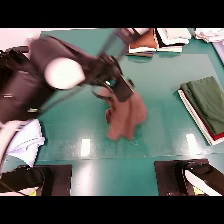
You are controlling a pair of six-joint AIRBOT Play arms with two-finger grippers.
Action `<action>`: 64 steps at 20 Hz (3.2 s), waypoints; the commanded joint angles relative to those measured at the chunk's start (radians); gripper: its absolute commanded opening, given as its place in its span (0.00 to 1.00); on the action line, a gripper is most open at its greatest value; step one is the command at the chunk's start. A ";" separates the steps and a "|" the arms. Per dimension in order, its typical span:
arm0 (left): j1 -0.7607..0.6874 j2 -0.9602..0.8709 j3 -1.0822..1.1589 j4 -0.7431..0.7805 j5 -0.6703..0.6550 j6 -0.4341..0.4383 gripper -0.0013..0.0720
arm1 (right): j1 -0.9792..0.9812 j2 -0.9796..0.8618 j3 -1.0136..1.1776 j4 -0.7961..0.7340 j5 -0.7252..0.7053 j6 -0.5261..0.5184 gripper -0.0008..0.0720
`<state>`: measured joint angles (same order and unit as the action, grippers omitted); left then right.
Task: Fold the shirts.
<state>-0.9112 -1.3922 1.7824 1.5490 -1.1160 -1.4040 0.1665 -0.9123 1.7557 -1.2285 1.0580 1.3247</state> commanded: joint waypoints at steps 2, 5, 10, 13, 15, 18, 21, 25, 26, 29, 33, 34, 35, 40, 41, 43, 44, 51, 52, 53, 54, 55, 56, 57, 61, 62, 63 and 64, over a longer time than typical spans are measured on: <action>0.073 -0.070 0.003 -0.011 -0.009 -0.063 0.79 | 0.000 0.000 0.008 -0.004 0.028 0.003 0.04; 0.261 -0.072 -0.071 -0.069 -0.082 -0.155 0.79 | 0.000 -0.001 0.008 -0.004 0.032 0.003 0.04; 0.382 -0.075 -0.474 -0.367 0.162 -0.159 0.79 | 0.000 -0.047 0.008 -0.002 0.084 0.003 0.04; 0.379 -0.135 -0.581 -0.489 0.248 -0.157 0.79 | 0.000 -0.085 0.008 -0.002 0.116 0.003 0.04; 0.379 -0.188 -0.581 -0.590 0.256 -0.097 0.79 | 0.000 -0.101 0.008 0.001 0.127 0.003 0.04; 0.363 -0.241 -0.582 -0.667 0.287 -0.061 0.79 | 0.000 -0.113 0.008 0.005 0.128 0.003 0.04; 0.315 -0.260 -0.581 -0.666 0.319 -0.056 0.57 | 0.000 -0.113 0.008 0.003 0.127 0.003 0.04; 0.336 -0.250 -0.523 -0.625 0.268 -0.055 0.05 | -0.004 -0.111 -0.006 -0.003 0.169 0.004 0.04; 0.359 -0.236 -0.492 -0.598 0.238 -0.054 0.05 | -0.014 -0.105 -0.039 -0.002 0.190 0.019 0.04; 0.428 -0.142 -0.438 -0.478 0.208 -0.055 0.05 | -0.073 -0.038 -0.290 -0.002 0.233 0.069 0.04; 0.483 -0.051 -0.430 -0.422 0.195 -0.054 0.05 | -0.152 0.021 -0.772 0.035 0.225 0.092 0.50; 0.483 -0.048 -0.430 -0.422 0.185 -0.054 0.05 | -0.154 0.014 -0.894 0.089 0.187 0.091 0.72; 0.483 -0.051 -0.430 -0.422 0.178 -0.054 0.05 | -0.151 -0.004 -1.002 0.154 0.138 0.090 0.72; 0.483 -0.051 -0.430 -0.423 0.159 -0.054 0.05 | -0.006 -0.194 -1.220 0.492 -0.087 -0.025 0.72; 0.483 -0.051 -0.430 -0.423 0.155 -0.054 0.05 | 0.034 -0.236 -1.215 0.546 -0.120 -0.047 0.72; 0.483 -0.051 -0.430 -0.422 0.149 -0.054 0.05 | 0.099 -0.315 -1.176 0.575 -0.164 -0.055 0.72; 0.483 -0.051 -0.430 -0.422 0.143 -0.054 0.05 | 0.122 -0.347 -1.148 0.573 -0.169 -0.056 0.68; 0.531 -0.023 -0.429 -0.286 0.063 -0.068 0.05 | 0.080 -0.324 -0.942 0.380 -0.087 -0.044 0.04; 0.567 -0.007 -0.429 -0.269 0.054 -0.088 0.05 | 0.042 -0.276 -0.907 0.290 -0.052 -0.012 0.04; 0.612 0.014 -0.429 -0.265 0.050 -0.092 0.05 | 0.002 -0.227 -0.871 0.208 -0.014 0.010 0.04; 0.650 0.032 -0.429 -0.266 0.051 -0.093 0.05 | -0.040 -0.179 -0.834 0.143 0.022 0.016 0.04; 0.685 0.050 -0.429 -0.265 0.052 -0.093 0.05 | -0.090 -0.128 -0.793 0.090 0.056 0.018 0.04; 0.710 0.064 -0.429 -0.263 0.054 -0.092 0.05 | -0.140 -0.083 -0.750 0.054 0.085 0.018 0.04; 0.725 0.074 -0.429 -0.256 0.057 -0.092 0.05 | -0.185 -0.045 -0.712 0.034 0.104 0.018 0.04; 0.729 0.139 -0.428 -0.205 0.122 -0.118 0.05 | -0.336 0.084 -0.564 0.021 0.127 0.017 0.04; 0.729 0.178 -0.426 -0.203 0.153 -0.119 0.05 | -0.357 0.108 -0.529 0.021 0.129 0.016 0.04; 0.729 0.221 -0.417 -0.195 0.177 -0.127 0.05 | -0.374 0.130 -0.492 0.021 0.130 0.016 0.04; 0.729 0.273 -0.393 -0.188 0.196 -0.126 0.05 | -0.391 0.153 -0.449 0.021 0.132 0.015 0.04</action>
<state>-0.1902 -1.2144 1.3651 1.3277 -0.9890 -1.5173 -0.1558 -0.8326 1.2026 -1.1816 1.1732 1.3380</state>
